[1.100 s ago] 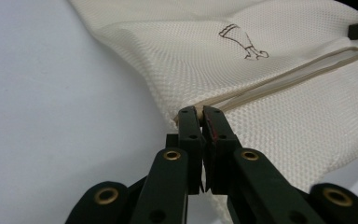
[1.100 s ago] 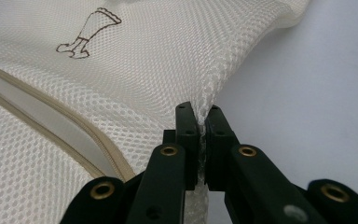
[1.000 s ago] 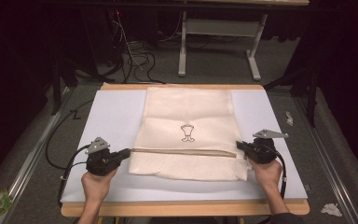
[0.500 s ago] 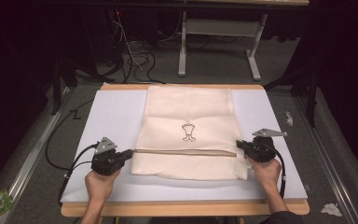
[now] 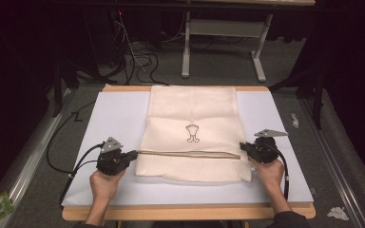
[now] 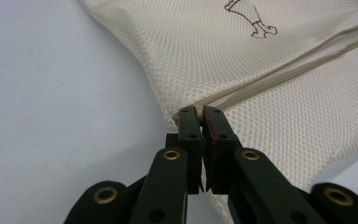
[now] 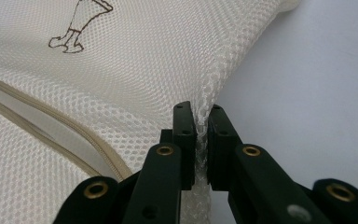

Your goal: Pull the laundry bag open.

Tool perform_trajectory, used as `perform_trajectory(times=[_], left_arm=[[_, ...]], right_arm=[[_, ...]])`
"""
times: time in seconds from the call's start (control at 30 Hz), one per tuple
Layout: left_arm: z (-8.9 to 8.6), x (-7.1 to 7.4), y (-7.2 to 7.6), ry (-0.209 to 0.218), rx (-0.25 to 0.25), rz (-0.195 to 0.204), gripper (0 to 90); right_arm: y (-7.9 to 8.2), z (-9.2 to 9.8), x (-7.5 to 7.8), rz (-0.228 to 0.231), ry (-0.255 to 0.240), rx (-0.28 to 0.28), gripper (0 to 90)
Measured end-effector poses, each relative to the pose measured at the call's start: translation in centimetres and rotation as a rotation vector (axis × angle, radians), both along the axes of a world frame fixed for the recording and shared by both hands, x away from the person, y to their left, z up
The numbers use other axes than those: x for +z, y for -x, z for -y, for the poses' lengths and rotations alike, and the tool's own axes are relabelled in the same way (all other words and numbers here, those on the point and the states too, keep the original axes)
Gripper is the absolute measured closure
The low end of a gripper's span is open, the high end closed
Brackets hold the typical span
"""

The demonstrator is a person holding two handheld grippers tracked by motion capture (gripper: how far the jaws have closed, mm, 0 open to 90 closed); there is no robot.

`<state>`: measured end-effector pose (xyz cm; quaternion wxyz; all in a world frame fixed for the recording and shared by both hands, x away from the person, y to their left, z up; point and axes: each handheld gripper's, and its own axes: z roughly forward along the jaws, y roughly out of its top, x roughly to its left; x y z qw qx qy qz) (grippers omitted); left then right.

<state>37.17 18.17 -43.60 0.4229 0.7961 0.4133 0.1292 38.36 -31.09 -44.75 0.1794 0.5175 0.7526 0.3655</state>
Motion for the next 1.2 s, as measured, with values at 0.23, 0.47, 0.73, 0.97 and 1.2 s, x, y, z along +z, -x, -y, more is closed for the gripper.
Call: perform_trajectory(times=[0.23, 0.47, 0.73, 0.97, 1.2], left_arm=[[0.2, -0.3, -0.2, -0.013, 0.006, -0.003, 86.8], [0.4, -0.8, -0.4, -0.03, 0.007, -0.016, 86.5], [0.5, -1.1, -0.4, -0.042, 0.004, -0.025, 86.3], [0.6, -1.2, -0.4, -0.051, 0.004, -0.015, 82.7], [0.1, -0.7, -0.2, -0.037, 0.021, 0.005, 70.8]], right_arm=[[-0.4, -0.2, -0.4, -0.009, 0.02, -0.002, 84.1], [-0.5, -0.3, -0.5, -0.019, 0.031, -0.001, 81.4], [-0.5, -0.2, -0.5, -0.023, 0.044, -0.007, 71.6], [-0.3, 0.4, -0.3, -0.005, 0.033, -0.035, 60.4], [0.4, 0.9, 0.6, 0.036, 0.013, -0.043, 56.9]])
